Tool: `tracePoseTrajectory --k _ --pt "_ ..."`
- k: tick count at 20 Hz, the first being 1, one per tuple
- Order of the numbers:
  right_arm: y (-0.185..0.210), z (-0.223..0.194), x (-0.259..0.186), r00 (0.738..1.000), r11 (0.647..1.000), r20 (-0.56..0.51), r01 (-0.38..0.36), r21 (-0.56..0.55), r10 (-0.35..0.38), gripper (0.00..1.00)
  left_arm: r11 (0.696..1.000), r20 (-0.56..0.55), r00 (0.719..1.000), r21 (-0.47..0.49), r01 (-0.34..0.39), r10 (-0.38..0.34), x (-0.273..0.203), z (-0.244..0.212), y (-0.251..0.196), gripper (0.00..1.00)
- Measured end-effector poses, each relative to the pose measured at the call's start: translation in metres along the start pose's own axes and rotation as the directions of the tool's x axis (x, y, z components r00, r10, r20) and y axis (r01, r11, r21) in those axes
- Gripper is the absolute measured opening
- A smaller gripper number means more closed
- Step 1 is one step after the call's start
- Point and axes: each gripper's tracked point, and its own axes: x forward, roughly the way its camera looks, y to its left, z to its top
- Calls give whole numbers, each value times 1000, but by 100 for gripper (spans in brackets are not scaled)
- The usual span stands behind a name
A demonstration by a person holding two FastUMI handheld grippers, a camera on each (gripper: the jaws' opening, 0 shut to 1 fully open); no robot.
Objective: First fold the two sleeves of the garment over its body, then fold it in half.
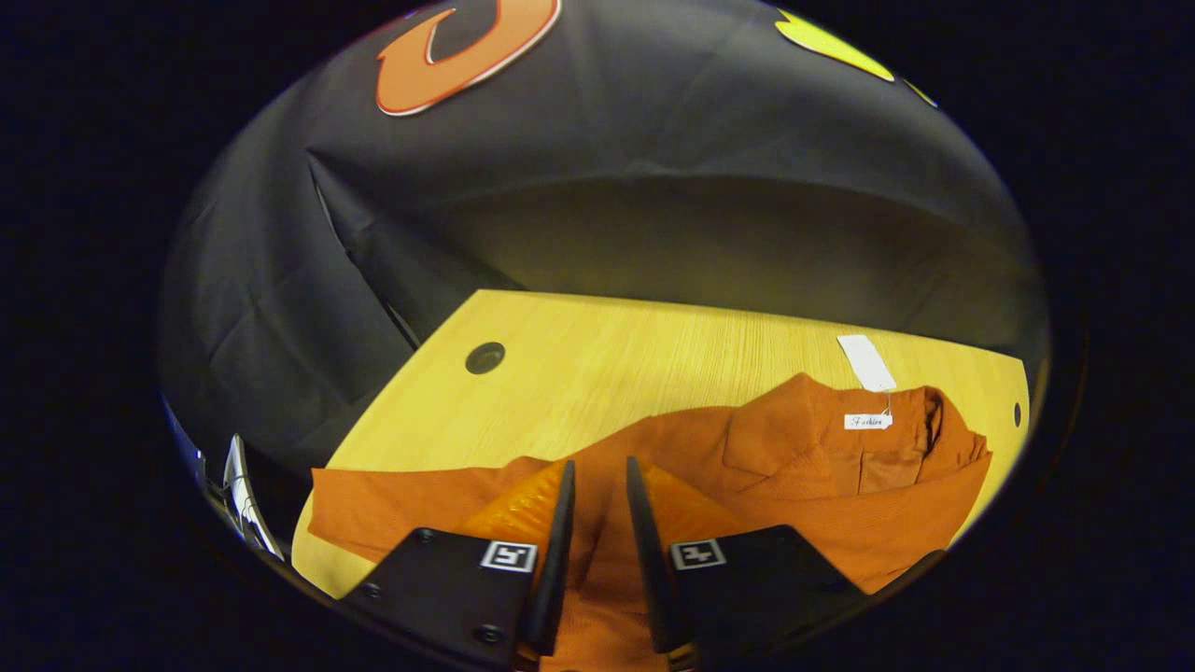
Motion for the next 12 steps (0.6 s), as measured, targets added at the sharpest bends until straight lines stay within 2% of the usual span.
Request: tracePoseTrajectory --k 1,4,7,10,12 --pt "1 6 -15 1000 1000 23 -3 -24 4 58 1000 18 1000 -10 17 -16 2 2 -1 98" --pt "11 17 -63 996 998 82 -29 -64 35 79 998 25 998 -24 54 -54 17 -4 7 98" --pt "24 14 -123 987 989 113 -100 -107 112 79 999 -41 998 -30 37 -38 42 -29 41 98" --pt "22 0 -186 979 984 132 -139 -109 153 79 986 -154 979 -123 115 -133 83 -68 60 97" --pt "9 -14 -224 980 987 123 -145 -74 154 78 964 -265 940 -209 163 -216 113 -104 66 98"
